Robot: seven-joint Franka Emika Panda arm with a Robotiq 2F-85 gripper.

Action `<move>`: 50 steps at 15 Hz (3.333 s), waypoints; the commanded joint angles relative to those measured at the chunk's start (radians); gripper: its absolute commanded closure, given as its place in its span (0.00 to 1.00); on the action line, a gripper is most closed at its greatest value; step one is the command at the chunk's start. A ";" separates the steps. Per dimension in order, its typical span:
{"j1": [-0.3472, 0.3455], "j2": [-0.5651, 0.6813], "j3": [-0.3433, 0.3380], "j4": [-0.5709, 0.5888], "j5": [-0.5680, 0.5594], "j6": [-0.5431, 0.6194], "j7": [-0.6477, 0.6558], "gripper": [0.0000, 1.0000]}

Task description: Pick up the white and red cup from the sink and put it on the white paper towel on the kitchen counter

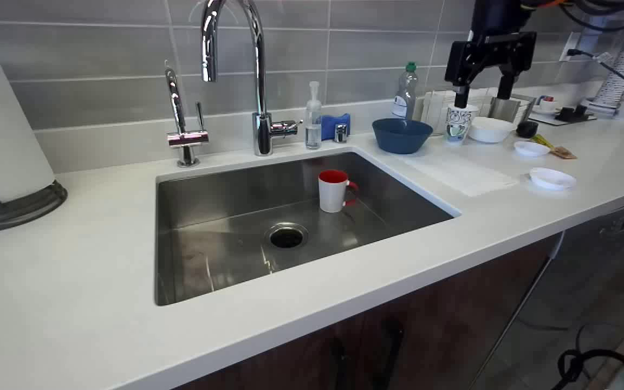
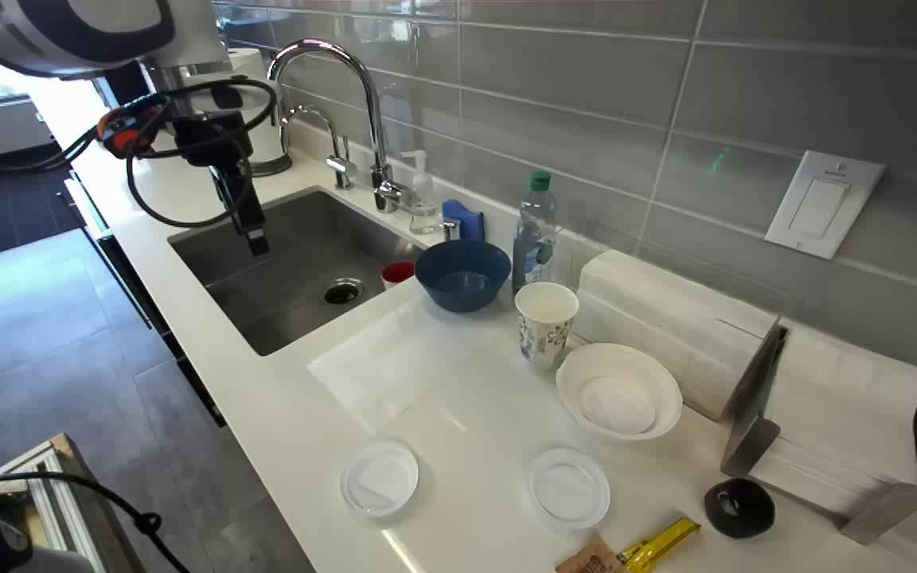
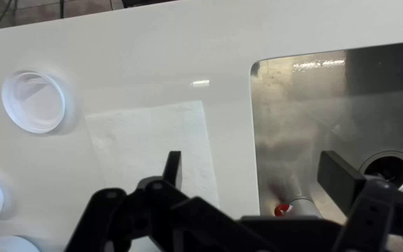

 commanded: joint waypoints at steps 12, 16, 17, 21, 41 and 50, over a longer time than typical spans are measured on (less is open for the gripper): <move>0.072 0.214 -0.008 0.167 -0.138 0.115 -0.213 0.00; 0.106 0.389 -0.030 0.268 -0.139 0.254 -0.390 0.00; 0.112 0.426 -0.036 0.289 -0.117 0.292 -0.448 0.00; 0.116 0.596 -0.038 0.368 -0.093 0.472 -0.633 0.00; 0.235 0.909 -0.182 0.570 -0.204 0.547 -0.502 0.00; 0.309 1.049 -0.235 0.708 -0.259 0.553 -0.482 0.04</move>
